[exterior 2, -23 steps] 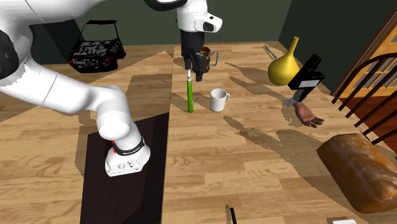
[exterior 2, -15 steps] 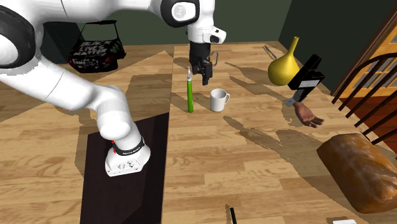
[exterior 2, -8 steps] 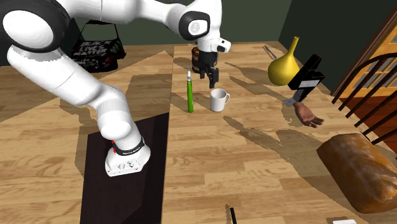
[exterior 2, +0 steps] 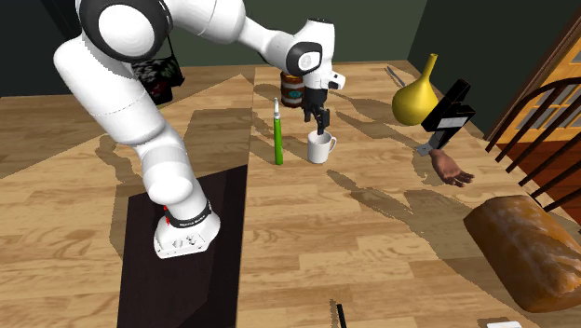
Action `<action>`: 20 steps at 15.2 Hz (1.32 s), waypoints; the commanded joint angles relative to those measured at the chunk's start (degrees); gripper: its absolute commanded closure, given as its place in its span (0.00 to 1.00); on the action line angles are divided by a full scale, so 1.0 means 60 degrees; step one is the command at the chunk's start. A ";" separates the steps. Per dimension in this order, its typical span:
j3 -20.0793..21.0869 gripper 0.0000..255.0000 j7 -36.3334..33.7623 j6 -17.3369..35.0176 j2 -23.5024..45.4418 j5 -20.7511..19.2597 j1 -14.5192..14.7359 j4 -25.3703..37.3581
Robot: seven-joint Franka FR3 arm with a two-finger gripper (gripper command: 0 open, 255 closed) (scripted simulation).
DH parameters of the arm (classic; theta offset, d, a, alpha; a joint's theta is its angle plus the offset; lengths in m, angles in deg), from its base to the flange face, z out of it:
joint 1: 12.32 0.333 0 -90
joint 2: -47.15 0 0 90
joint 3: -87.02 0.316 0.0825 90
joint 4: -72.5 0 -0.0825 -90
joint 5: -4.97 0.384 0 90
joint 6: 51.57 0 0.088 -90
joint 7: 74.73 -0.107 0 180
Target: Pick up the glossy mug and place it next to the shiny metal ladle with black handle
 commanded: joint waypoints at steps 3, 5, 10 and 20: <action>0.0125 0.00 -0.0324 0.0623 0.0721 -0.0147 0.0067 0.0085; 0.0121 0.00 -0.0348 0.0881 0.0854 -0.0183 0.0060 -0.0042; 0.0112 0.00 -0.0396 0.1344 0.1111 -0.0254 0.0047 -0.0251; 0.0112 1.00 -0.0396 0.1342 0.1112 -0.0254 0.0047 -0.0249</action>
